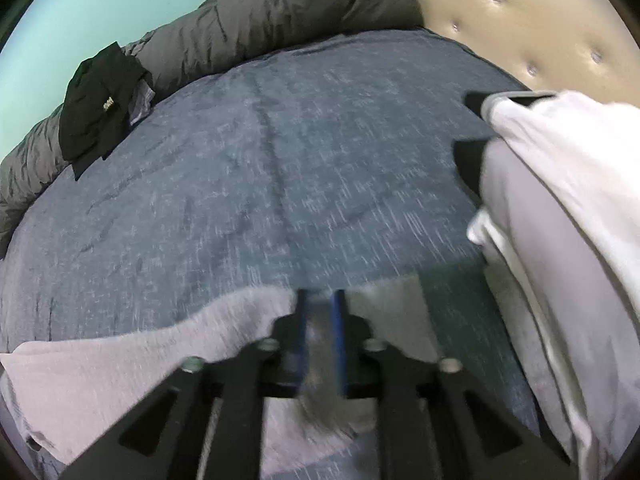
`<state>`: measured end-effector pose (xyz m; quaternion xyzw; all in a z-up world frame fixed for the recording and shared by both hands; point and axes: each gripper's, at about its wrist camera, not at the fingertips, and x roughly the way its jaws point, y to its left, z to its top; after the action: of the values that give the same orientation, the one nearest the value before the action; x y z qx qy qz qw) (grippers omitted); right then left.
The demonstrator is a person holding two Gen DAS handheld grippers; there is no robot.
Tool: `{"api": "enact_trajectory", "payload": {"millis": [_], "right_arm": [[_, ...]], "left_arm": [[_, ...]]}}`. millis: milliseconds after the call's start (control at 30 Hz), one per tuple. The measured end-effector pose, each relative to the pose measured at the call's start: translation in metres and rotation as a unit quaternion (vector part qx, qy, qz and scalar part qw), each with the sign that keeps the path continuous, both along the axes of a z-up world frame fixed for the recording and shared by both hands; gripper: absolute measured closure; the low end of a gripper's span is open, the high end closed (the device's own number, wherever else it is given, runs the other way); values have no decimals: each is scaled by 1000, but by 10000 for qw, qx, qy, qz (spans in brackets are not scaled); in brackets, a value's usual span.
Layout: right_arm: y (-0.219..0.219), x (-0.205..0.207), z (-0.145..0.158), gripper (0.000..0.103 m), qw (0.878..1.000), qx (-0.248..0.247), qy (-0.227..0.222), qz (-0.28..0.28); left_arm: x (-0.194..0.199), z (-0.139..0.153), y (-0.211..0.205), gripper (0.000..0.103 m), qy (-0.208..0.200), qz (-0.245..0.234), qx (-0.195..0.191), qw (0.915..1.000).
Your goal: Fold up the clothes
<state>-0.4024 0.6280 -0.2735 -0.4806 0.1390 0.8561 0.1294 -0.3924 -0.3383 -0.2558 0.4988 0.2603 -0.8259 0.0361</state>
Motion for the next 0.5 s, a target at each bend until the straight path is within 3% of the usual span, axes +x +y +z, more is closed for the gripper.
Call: {"api": "enact_trajectory", "payload": {"millis": [33,167,400,500], "right_arm": [[-4,2,2,55,9999,42,59,153],[-26,3,13,50,9951,246,361,885],[-3,19,-3,45,9998,159,107,-10],[5,35,-12,44,9996,-166,200,-135]], "left_arm": [[4,5,2,68,9,-32,-95,9999],[21,19,9,64,97,-173,-370,9991],[51,16,3,63,84,-96,-521,9986],[61,7,0,63,-3,-87,-525,9986]]}}
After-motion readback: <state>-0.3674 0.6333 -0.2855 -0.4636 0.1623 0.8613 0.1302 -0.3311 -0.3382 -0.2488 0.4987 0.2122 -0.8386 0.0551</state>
